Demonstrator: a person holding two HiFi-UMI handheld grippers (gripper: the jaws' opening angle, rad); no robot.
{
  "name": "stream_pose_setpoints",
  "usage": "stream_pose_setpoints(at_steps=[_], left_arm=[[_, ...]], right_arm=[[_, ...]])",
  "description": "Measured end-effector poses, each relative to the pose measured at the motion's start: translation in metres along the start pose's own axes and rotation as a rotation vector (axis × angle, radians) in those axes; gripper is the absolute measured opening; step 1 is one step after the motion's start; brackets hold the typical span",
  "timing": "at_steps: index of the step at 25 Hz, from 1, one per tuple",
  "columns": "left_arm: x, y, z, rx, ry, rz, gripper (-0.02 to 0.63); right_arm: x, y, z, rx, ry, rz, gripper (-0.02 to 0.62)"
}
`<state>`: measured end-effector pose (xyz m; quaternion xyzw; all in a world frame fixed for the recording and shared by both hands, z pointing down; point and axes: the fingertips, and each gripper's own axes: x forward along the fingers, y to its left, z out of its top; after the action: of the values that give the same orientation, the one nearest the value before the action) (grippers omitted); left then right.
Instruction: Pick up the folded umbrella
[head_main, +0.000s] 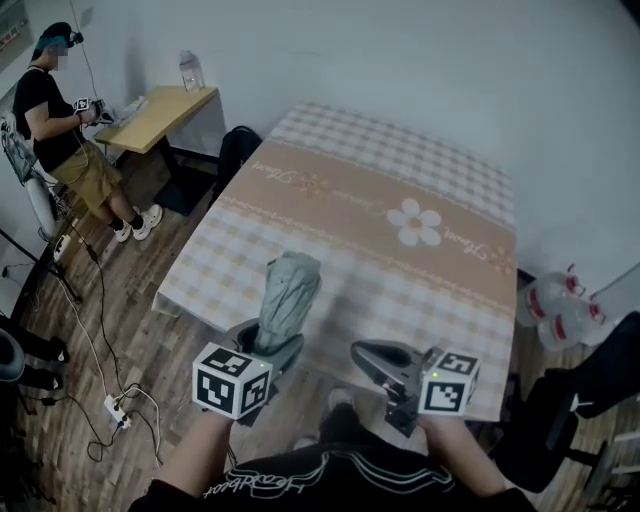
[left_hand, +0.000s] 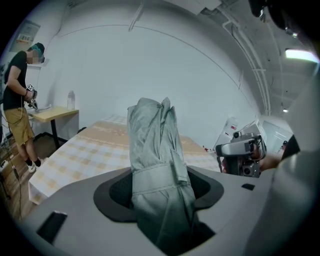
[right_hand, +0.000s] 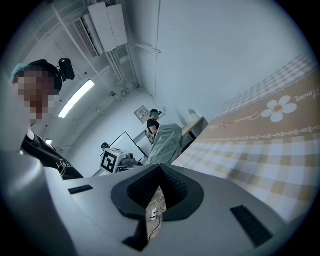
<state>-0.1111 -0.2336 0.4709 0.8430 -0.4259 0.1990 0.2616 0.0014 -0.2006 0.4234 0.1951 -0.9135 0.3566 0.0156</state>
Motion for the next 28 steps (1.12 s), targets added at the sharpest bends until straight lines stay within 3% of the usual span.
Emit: stream_pose_setpoints(at_steps=[9,18,28], left_arm=[[-0.070,-0.032,0.003,0.044,-0.100,-0.032,0.262],[-0.142,-0.053,0.000,0.035,-0.215,-0.073,0.262],[-0.191,-0.080,-0.004,0.047,-0.305,-0.095,0.262]], right_arm=[[0.005,0.051,-0.013,-0.055,-0.031,0.023,0.012],[0.003,0.111,-0.018,-0.112,-0.094,0.055,0.012],[-0.012,0.169,-0.031,-0.201,-0.126,0.097,0.011]])
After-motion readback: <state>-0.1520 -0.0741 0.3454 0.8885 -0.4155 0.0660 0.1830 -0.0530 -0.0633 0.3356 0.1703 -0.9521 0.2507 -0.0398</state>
